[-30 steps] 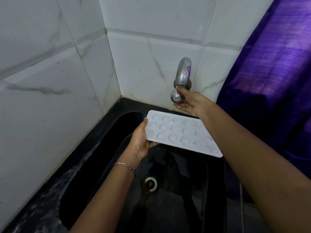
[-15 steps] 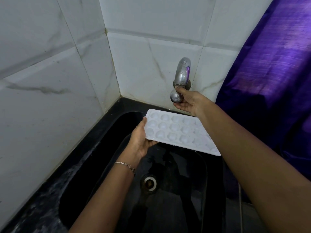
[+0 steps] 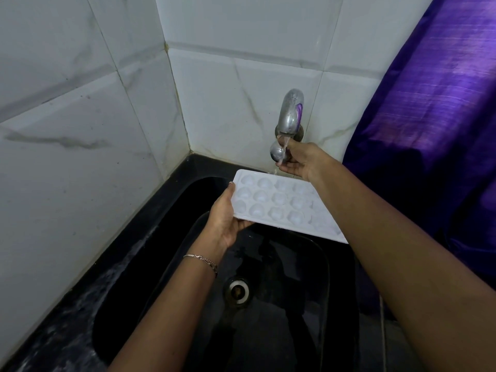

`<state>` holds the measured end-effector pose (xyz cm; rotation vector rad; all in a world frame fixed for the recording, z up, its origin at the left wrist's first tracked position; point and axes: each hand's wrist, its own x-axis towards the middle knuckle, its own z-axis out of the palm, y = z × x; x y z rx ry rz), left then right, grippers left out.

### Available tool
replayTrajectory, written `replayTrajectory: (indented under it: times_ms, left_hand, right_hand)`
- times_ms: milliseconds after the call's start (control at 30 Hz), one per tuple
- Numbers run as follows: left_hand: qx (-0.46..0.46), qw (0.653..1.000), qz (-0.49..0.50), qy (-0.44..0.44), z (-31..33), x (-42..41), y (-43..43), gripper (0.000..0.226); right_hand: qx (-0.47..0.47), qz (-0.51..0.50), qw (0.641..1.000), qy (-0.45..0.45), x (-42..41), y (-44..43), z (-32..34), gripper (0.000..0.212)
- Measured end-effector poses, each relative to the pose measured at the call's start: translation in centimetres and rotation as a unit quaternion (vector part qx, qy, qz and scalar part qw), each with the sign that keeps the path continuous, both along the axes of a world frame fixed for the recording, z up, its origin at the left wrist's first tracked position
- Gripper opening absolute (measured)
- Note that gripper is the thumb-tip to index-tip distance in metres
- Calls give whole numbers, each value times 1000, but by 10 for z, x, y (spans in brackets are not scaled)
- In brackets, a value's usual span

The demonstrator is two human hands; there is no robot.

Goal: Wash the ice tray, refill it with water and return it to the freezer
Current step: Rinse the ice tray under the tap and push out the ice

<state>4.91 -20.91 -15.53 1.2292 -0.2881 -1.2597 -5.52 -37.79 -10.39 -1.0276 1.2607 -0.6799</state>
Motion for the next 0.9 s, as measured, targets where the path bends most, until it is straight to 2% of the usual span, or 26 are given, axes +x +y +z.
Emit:
replayTrajectory:
  times_ms: [367, 433, 467, 533, 600, 667, 700, 733, 900]
  left_hand:
    - [3, 1000, 0, 9, 0, -1, 0, 35]
    - [4, 1000, 1, 9, 0, -1, 0, 34]
    - [5, 1000, 1, 7, -1, -1, 0, 35]
    - [3, 1000, -2, 2, -2, -1, 1, 37]
    - [3, 1000, -3, 0, -4, -3, 2, 37]
    - [7, 1000, 3, 7, -6, -8, 2, 38]
    - [10, 1000, 4, 13, -6, -11, 3, 38]
    - [14, 1000, 2, 21, -8, -14, 4, 39]
    - [31, 998, -18, 53, -13, -32, 10, 40]
  right_hand:
    - [-22, 19, 999, 12, -3, 4, 3, 45]
    - [-67, 40, 995, 63, -5, 11, 5, 43]
    - [-113, 64, 984, 122, -7, 18, 6, 46]
    - [-225, 128, 928, 266, -16, 43, 2, 51]
    - [-324, 183, 833, 409, -33, 76, -15, 53]
    - [-390, 214, 742, 502, -46, 115, -34, 64]
    - [-402, 222, 722, 518, -50, 130, -43, 68]
    - [-401, 228, 716, 525, -51, 140, -49, 71]
    - [-401, 282, 707, 509, -42, 145, -52, 72]
